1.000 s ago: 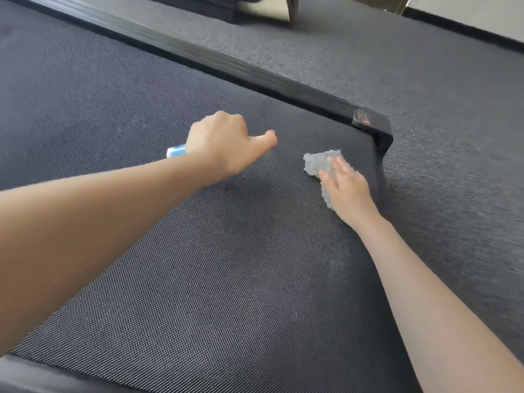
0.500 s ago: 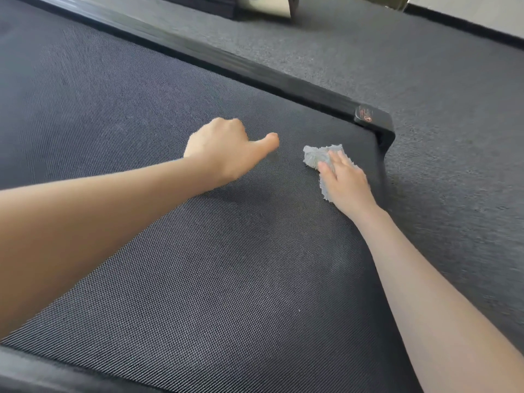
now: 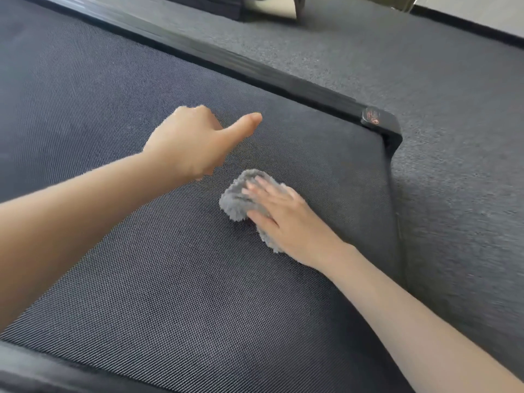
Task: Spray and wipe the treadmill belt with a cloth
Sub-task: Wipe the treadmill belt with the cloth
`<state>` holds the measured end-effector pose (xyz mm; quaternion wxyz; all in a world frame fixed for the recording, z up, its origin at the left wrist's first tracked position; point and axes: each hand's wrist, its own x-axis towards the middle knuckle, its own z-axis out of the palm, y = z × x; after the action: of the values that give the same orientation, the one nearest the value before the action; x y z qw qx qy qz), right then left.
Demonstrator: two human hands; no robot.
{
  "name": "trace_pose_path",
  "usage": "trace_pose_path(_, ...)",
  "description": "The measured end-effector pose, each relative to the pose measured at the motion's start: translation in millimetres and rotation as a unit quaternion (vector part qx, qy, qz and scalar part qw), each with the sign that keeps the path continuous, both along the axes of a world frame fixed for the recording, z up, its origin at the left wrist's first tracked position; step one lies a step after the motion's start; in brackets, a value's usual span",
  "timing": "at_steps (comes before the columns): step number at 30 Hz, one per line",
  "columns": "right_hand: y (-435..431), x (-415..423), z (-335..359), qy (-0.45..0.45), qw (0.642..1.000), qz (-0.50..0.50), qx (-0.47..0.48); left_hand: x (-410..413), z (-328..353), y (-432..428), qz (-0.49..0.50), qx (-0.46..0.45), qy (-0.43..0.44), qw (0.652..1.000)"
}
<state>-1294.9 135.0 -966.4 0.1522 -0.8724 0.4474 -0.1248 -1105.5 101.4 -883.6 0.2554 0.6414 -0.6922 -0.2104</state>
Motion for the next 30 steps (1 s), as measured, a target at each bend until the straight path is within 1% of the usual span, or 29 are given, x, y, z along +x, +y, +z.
trace_pose_path(1, -9, -6, 1, 0.028, 1.000, 0.000, -0.006, 2, 0, 1, 0.009, -0.002, -0.001, 1.000)
trace_pose_path(3, -39, -14, 0, 0.065, 0.996, -0.056, -0.010, 5, -1, 2, 0.024, 0.001, -0.003, 1.000)
trace_pose_path(5, -69, -20, 8, 0.040, 0.984, -0.167, 0.046, 7, -2, 3, 0.027, 0.003, -0.010, 1.000)
trace_pose_path(6, -79, -20, 9, 0.020, 0.978, -0.199, 0.061, 8, -2, 4, 0.025, 0.002, -0.014, 1.000)
trace_pose_path(8, -72, -15, 11, 0.029, 0.975, -0.216, 0.050, 8, 2, 6, 0.024, 0.006, -0.011, 1.000)
trace_pose_path(10, -48, -11, 12, 0.010, 0.984, -0.173, 0.039, 9, 4, 6, 0.027, -0.001, -0.007, 1.000)
trace_pose_path(13, -5, -12, 4, 0.002, 0.998, -0.062, 0.030, 12, 3, 6, 0.028, -0.003, 0.002, 1.000)
trace_pose_path(14, -4, -18, 4, 0.017, 0.999, -0.041, 0.019, 13, 2, 7, 0.028, -0.001, 0.000, 1.000)
trace_pose_path(16, -25, -26, 6, 0.071, 0.997, -0.042, -0.002, 13, 0, 8, 0.029, 0.007, 0.000, 1.000)
trace_pose_path(17, -44, -28, 6, 0.074, 0.994, -0.079, 0.017, 13, -2, 10, 0.030, 0.013, 0.006, 0.999)
trace_pose_path(19, -73, -28, 12, 0.034, 0.983, -0.171, 0.055, 11, -3, 11, 0.027, 0.017, 0.008, 0.999)
trace_pose_path(21, -76, -22, 13, 0.007, 0.975, -0.212, 0.060, 9, 1, 11, 0.023, 0.018, 0.007, 1.000)
trace_pose_path(23, -52, -17, 15, -0.024, 0.979, -0.188, 0.073, 6, 7, 12, 0.021, 0.013, 0.008, 1.000)
trace_pose_path(26, 5, -12, 6, -0.016, 0.996, -0.073, 0.045, 6, 11, 13, 0.014, 0.004, 0.010, 1.000)
trace_pose_path(27, 12, -16, 2, -0.007, 0.998, -0.047, 0.036, 6, 10, 14, 0.012, 0.004, 0.007, 1.000)
trace_pose_path(28, 8, -20, 2, 0.004, 0.999, -0.035, 0.031, 6, 9, 16, 0.012, 0.005, 0.003, 1.000)
trace_pose_path(30, -19, -24, 2, 0.035, 0.998, -0.044, 0.033, 6, 5, 19, 0.011, 0.011, -0.001, 1.000)
